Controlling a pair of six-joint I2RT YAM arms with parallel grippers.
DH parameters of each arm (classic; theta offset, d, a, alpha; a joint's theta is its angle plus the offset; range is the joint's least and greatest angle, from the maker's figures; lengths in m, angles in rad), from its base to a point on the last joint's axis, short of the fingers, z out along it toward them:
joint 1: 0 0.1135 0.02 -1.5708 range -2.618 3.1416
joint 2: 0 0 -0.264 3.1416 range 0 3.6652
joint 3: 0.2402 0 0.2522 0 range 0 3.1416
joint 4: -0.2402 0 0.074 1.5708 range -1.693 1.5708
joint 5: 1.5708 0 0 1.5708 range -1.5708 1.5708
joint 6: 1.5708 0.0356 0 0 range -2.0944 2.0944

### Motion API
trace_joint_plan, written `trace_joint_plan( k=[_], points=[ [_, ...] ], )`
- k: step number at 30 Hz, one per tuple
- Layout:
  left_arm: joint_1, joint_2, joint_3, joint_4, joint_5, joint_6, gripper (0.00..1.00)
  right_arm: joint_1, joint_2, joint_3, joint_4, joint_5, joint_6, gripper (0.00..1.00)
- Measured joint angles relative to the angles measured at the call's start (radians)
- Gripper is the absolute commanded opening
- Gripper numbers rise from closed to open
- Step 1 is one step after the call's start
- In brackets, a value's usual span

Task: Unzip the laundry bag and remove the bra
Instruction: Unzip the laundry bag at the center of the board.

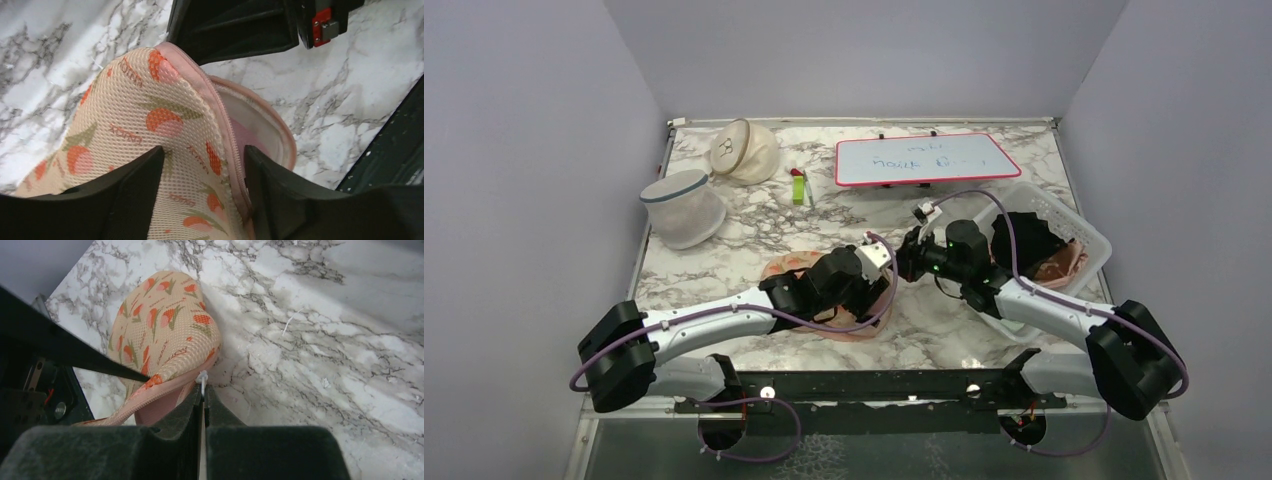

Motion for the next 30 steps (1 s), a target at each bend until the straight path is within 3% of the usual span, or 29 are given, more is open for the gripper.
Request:
trace_joint_plan(
  k=[7, 12, 15, 21, 27, 30],
  points=[
    [-0.002, 0.005, -0.01, 0.023, 0.039, -0.04, 0.91, 0.0, -0.027, -0.005, -0.065, -0.022, 0.017, 0.01],
    [-0.003, 0.019, 0.008, 0.017, 0.042, -0.085, 0.95, 0.0, -0.078, -0.012, -0.107, -0.041, 0.02, 0.01],
    [-0.005, 0.044, 0.039, 0.012, 0.042, -0.126, 0.76, 0.0, -0.096, -0.017, -0.111, -0.048, 0.021, 0.01],
    [-0.007, 0.084, 0.109, -0.008, 0.034, -0.171, 0.72, 0.0, -0.101, -0.023, -0.116, -0.055, 0.023, 0.01],
    [-0.007, 0.101, 0.152, -0.051, -0.021, -0.174, 0.28, 0.0, -0.101, -0.023, -0.118, -0.065, 0.022, 0.01],
    [-0.007, 0.1, 0.152, -0.067, -0.034, -0.159, 0.15, 0.0, -0.101, -0.023, -0.128, -0.064, 0.022, 0.01]
  ],
)
